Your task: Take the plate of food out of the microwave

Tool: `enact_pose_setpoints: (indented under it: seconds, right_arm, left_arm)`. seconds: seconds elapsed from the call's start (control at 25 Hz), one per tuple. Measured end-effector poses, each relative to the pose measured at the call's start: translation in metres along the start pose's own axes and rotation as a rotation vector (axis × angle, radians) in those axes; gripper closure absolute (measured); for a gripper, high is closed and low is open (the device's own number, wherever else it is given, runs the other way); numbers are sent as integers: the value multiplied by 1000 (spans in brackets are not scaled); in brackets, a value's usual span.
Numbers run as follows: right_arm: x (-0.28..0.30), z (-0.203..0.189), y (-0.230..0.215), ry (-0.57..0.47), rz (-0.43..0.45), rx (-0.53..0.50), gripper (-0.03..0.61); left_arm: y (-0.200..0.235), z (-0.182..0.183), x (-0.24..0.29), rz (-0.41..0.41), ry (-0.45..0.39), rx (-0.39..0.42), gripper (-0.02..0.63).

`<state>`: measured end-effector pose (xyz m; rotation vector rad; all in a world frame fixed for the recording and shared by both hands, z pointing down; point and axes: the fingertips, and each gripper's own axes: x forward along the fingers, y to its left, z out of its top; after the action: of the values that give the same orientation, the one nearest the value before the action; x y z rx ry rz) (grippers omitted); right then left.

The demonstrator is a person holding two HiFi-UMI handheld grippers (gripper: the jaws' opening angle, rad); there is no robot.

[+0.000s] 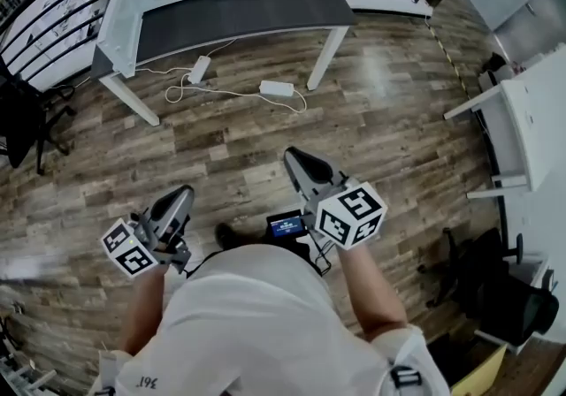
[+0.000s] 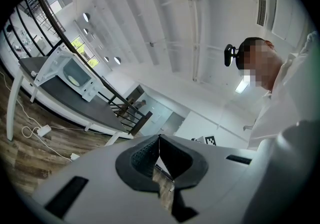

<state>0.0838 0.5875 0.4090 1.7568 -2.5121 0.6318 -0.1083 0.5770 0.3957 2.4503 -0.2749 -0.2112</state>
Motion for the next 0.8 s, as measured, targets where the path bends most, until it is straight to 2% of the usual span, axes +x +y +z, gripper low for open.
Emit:
enact_pose_setpoints:
  seconds: [0.16,0.48,0.8]
  right_arm:
    - [5,0,-7,7,-32,-9,537]
    - [12,-3,-11,10,-54,-38,525]
    - [13,-8,-6,-5,-56,-25,525]
  left_arm:
    - [3,5,3,-9,-5,2,607]
    - [8,1,1,-9,-11,-13,607]
    - [13,-8,1,-17,1,-28,607]
